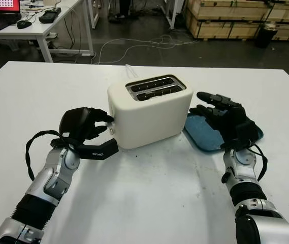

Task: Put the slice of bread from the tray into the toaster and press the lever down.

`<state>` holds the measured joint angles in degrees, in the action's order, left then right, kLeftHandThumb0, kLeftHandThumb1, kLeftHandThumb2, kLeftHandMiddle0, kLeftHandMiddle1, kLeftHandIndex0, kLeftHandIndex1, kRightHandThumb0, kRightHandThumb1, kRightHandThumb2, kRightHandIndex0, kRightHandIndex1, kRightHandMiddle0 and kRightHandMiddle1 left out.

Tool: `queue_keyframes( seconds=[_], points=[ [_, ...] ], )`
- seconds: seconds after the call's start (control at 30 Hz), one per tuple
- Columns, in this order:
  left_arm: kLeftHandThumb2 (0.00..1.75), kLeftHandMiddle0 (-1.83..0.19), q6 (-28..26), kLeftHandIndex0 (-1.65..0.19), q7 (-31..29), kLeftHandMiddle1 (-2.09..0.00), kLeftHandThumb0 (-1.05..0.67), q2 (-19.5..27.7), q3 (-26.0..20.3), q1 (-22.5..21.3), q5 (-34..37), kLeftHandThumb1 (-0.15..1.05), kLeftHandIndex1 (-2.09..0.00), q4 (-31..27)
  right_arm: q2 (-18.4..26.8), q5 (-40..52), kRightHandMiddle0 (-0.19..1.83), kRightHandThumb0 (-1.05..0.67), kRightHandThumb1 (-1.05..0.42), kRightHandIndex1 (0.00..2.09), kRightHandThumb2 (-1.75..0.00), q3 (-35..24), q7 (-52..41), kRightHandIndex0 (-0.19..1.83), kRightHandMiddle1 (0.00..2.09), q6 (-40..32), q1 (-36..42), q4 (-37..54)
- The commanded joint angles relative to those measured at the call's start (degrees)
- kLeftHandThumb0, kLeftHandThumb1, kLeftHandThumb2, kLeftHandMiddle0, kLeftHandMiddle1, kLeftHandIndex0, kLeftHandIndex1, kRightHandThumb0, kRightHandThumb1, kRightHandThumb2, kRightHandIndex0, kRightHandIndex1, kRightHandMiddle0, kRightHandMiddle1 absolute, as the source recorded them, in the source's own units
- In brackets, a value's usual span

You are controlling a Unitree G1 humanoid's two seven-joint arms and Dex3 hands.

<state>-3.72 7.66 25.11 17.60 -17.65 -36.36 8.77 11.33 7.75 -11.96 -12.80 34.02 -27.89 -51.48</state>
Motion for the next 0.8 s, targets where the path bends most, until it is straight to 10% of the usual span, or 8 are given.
queue_keyframes(
  seconds=[0.0, 0.43, 0.53, 0.77],
  points=[
    [0.43, -0.89, 1.15, -1.31, -5.00, -1.23, -0.35, -2.06, 3.77, 0.18, -0.21, 0.92, -0.14, 2.49, 0.73, -0.52, 1.10, -0.37, -0.82, 0.14, 0.00, -0.05, 0.53, 1.20, 0.00, 1.84, -1.44, -0.54],
    [0.39, -0.84, -0.91, -1.22, -8.80, -1.43, -0.31, -3.06, 6.21, -2.31, -2.79, 0.92, -0.29, 4.64, 0.58, -0.71, 1.10, -0.35, -0.82, 0.10, 0.00, -0.24, 0.91, 1.22, 0.00, 2.04, -1.55, -0.75],
    [0.36, -0.83, -3.90, -0.99, -14.76, -0.89, -0.31, -6.89, 11.93, -2.55, -4.12, 0.92, -0.27, 13.34, 0.53, -0.31, 1.10, -0.36, -0.82, 0.09, 0.00, -0.41, 0.55, 1.22, 0.00, 1.78, -1.58, -0.67],
    [0.39, -0.86, -6.46, -1.01, -17.24, -0.74, -0.32, -10.29, 14.50, -2.17, -2.28, 0.92, -0.23, 18.10, 0.73, -0.64, 1.10, -0.35, -0.82, 0.08, 0.00, -0.20, 0.53, 1.23, 0.00, 1.69, -1.57, -0.52]
  ],
)
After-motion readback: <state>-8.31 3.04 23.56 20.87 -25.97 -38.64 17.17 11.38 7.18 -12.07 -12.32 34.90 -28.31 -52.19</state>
